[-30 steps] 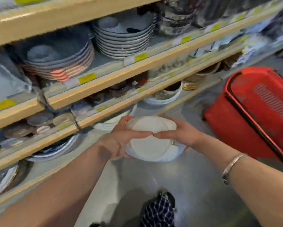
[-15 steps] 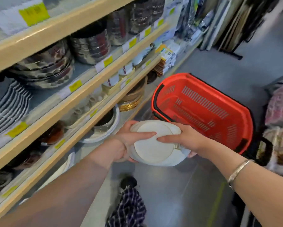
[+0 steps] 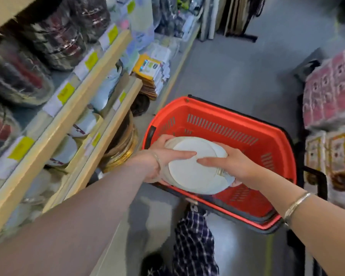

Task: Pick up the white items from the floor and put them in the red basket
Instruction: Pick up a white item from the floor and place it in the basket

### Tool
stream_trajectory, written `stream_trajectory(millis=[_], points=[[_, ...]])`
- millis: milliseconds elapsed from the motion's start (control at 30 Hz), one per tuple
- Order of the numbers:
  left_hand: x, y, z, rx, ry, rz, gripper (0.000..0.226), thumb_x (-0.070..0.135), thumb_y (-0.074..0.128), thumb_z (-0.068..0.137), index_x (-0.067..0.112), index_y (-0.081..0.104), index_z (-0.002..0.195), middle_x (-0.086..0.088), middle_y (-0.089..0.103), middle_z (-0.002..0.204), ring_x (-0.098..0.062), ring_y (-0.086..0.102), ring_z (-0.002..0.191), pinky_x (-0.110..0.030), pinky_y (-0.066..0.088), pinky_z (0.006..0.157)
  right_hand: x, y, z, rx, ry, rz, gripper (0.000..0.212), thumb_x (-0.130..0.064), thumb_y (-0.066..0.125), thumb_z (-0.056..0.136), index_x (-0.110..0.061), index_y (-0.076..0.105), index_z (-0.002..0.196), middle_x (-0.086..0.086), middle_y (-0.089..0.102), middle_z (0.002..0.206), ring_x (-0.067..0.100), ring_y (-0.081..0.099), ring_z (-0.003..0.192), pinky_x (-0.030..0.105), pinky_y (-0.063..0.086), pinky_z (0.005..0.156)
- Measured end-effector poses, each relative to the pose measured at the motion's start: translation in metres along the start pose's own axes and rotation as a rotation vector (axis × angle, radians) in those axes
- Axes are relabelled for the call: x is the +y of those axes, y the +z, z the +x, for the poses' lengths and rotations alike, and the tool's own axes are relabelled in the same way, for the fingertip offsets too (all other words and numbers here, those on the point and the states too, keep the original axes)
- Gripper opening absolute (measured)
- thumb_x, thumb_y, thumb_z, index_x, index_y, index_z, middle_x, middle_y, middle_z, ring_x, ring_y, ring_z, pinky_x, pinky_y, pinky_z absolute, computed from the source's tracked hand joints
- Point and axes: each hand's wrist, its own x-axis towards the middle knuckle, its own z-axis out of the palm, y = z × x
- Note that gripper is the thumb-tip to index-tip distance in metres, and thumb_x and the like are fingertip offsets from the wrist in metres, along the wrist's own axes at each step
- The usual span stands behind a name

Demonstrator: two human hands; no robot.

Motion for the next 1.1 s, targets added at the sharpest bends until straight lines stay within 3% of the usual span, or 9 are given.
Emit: stream_trajectory(millis=[133,267,367,467,533,700,867,967,1100], points=[[0.020,0.018,0.081,-0.038,-0.042,0.031,0.058,0.023,0.083,0.067,0.034,0.051,0.114,0.009,0.054,0.101,-0.016,0.055,0.078,-0.037,0.056,0.056,0.022,-0.030,0.073,0.020,0.022,0.047,0.057,-0.035,0.076,0.075,-0.035,0.054,0.128,-0.004,0.063,0.117,0.005,0.056,0.078,0.005,0.035,0.035],[0.013,0.032,0.164,-0.062,-0.117,0.085,0.063,0.026,0.082,0.067,0.036,0.048,0.119,0.004,0.049,0.112,-0.028,0.053,0.096,-0.055,0.056,0.068,0.063,-0.040,0.150,0.031,0.068,0.094,0.059,-0.033,0.079,0.073,-0.034,0.056,0.127,-0.005,0.064,0.118,0.012,0.062,0.091,0.012,0.046,0.050],[-0.007,0.037,0.218,-0.048,-0.129,0.100,0.061,0.025,0.083,0.066,0.033,0.050,0.117,0.004,0.053,0.118,-0.020,0.054,0.089,-0.052,0.056,0.071,0.090,-0.036,0.192,0.009,0.131,0.074,0.055,-0.033,0.078,0.075,-0.032,0.056,0.126,-0.004,0.063,0.101,0.003,0.058,0.068,0.006,0.035,0.033],[-0.028,0.041,0.272,-0.048,-0.156,0.097,0.058,0.024,0.084,0.065,0.033,0.052,0.113,0.011,0.054,0.100,-0.014,0.054,0.079,-0.054,0.056,0.069,0.125,-0.030,0.236,0.012,0.147,0.123,0.044,-0.023,0.077,0.078,-0.024,0.062,0.119,-0.009,0.061,0.078,-0.009,0.053,0.041,0.004,0.031,0.032],[-0.039,0.044,0.301,-0.052,-0.155,0.119,0.061,0.022,0.083,0.066,0.030,0.052,0.118,0.011,0.053,0.096,-0.012,0.053,0.079,-0.042,0.056,0.066,0.147,-0.025,0.259,0.028,0.171,0.168,0.044,-0.023,0.079,0.075,-0.023,0.064,0.116,-0.009,0.062,0.078,-0.012,0.051,0.038,0.004,0.033,0.033],[-0.060,0.053,0.367,-0.083,-0.235,0.153,0.067,0.025,0.084,0.064,0.037,0.047,0.118,0.012,0.047,0.102,-0.027,0.055,0.096,-0.061,0.053,0.071,0.193,-0.018,0.316,0.048,0.185,0.227,0.050,-0.030,0.083,0.064,-0.029,0.065,0.110,-0.010,0.064,0.079,-0.011,0.055,0.043,0.006,0.037,0.036],[-0.082,0.059,0.426,-0.037,-0.170,0.168,0.069,0.024,0.083,0.066,0.032,0.048,0.124,0.017,0.045,0.089,-0.017,0.051,0.082,-0.036,0.055,0.064,0.229,-0.013,0.369,0.066,0.163,0.284,0.030,-0.015,0.079,0.073,-0.027,0.068,0.097,-0.015,0.069,0.070,-0.008,0.061,0.051,0.010,0.043,0.041],[-0.097,0.060,0.451,-0.010,-0.154,0.111,0.068,0.021,0.081,0.069,0.032,0.046,0.126,0.011,0.051,0.105,-0.013,0.052,0.082,-0.025,0.049,0.051,0.242,-0.012,0.399,0.047,0.129,0.255,0.025,-0.017,0.079,0.074,-0.033,0.063,0.084,-0.018,0.067,0.067,-0.009,0.062,0.054,0.009,0.045,0.048],[-0.113,0.058,0.477,0.075,-0.115,0.116,0.067,0.027,0.084,0.064,0.038,0.047,0.119,0.011,0.056,0.114,-0.016,0.058,0.088,-0.039,0.055,0.072,0.254,-0.004,0.431,0.030,0.121,0.261,0.035,-0.021,0.082,0.071,-0.029,0.067,0.102,-0.012,0.070,0.092,0.010,0.067,0.088,0.023,0.053,0.075]])
